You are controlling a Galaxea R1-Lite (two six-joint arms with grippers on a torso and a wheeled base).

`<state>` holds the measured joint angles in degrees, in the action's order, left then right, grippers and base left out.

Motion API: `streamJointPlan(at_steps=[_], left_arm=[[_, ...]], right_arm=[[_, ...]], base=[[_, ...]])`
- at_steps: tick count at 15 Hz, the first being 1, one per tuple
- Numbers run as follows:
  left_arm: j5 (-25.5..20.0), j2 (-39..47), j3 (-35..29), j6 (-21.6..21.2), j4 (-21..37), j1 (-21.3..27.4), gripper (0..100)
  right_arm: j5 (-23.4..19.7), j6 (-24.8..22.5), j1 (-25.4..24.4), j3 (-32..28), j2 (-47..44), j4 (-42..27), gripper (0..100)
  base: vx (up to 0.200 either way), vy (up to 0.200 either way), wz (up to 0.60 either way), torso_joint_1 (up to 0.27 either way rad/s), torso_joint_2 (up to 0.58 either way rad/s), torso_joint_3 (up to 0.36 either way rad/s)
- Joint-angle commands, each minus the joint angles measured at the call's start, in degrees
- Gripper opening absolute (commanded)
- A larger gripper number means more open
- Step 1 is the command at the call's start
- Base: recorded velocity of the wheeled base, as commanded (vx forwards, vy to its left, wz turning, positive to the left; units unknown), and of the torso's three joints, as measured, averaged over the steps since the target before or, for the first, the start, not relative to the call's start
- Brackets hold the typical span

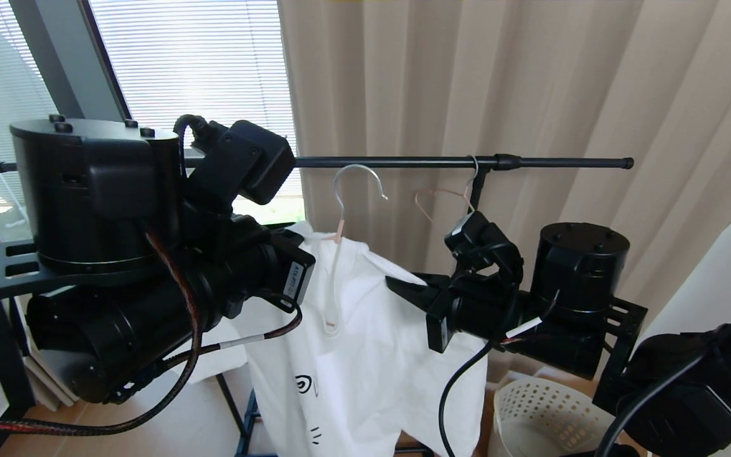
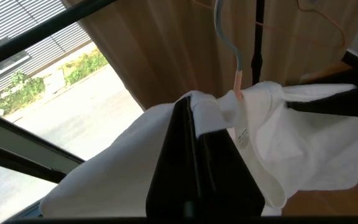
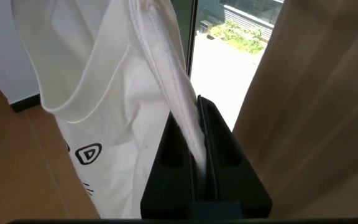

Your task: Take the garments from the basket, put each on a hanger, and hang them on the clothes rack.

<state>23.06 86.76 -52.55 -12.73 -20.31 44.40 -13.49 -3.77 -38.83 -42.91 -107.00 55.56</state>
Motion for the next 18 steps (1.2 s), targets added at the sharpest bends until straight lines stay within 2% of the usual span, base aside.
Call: streamJointPlan(at_steps=[1, 8, 9, 15, 18], left_arm=[[0.1, 0.2, -0.4, -0.1, 0.1, 0.0, 0], [0.1, 0.4, -0.2, 0.1, 0.0, 0.0, 0], [0.0, 0.3, -0.2, 0.2, 0.0, 0.1, 100], [-0.4, -1.5, 1.3, -0.1, 0.0, 0.4, 100], [-3.2, -3.8, 2.8, 0.0, 0.1, 0.4, 100]], right_arm=[[0.0, 1.0, 0.0, -0.1, 1.0, 1.3, 0], [-0.1, 1.0, 0.1, 0.9, 3.8, 1.5, 0], [-0.1, 1.0, 0.2, 0.9, 3.8, 1.5, 0], [-1.0, 0.9, 2.0, 1.9, 4.3, 1.5, 0], [-2.8, -0.4, 5.6, 4.2, 4.8, 1.6, 0]], base=[[0.000, 0.000, 0.00, 0.000, 0.00, 0.000], [0.000, 0.000, 0.00, 0.000, 0.00, 0.000], [0.000, 0.000, 0.00, 0.000, 0.00, 0.000], [0.000, 0.000, 0.00, 0.000, 0.00, 0.000], [0.000, 0.000, 0.00, 0.000, 0.00, 0.000]])
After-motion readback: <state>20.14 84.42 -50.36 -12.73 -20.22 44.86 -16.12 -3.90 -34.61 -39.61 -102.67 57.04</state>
